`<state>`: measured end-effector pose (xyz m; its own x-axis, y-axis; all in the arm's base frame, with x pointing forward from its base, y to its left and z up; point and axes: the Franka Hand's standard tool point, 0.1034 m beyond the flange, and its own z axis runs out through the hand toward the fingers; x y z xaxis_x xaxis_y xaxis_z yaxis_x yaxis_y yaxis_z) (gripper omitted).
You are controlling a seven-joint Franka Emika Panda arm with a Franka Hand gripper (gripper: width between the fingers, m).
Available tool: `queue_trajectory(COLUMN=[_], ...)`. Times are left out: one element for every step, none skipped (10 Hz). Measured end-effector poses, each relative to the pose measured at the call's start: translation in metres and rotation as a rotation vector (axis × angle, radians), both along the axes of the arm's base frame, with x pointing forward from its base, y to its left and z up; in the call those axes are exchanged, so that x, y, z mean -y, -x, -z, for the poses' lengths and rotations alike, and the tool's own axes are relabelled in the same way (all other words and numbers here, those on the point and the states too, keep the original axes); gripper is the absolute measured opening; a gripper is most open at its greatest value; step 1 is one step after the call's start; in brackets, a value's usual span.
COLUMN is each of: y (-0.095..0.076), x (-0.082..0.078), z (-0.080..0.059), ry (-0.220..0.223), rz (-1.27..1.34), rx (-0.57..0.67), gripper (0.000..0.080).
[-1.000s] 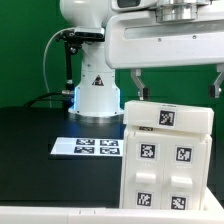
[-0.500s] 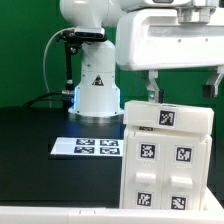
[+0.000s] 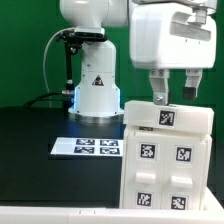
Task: Assemble cabinet
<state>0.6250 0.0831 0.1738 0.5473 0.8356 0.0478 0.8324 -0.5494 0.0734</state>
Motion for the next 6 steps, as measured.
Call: queue_trajectory(y=[0.004,0.005,0.006,0.006,0.006,0.006], x=[0.001,0.003,0.008,0.012,0.012,0.012], z=[0.005,0.008,0.012,0.014,0.013,0.014], ry=[0.005,0.007,0.008,0.008,0.006,0.005], rz=[-0.042,-0.039,-0.03,-0.005,0.018,0.035], rx=[-0.002,-0.008,-0.015,-0.018,-0.017,-0.017], gripper=[0.0796,0.0796,0.0796,0.0796,0.0796,0.069])
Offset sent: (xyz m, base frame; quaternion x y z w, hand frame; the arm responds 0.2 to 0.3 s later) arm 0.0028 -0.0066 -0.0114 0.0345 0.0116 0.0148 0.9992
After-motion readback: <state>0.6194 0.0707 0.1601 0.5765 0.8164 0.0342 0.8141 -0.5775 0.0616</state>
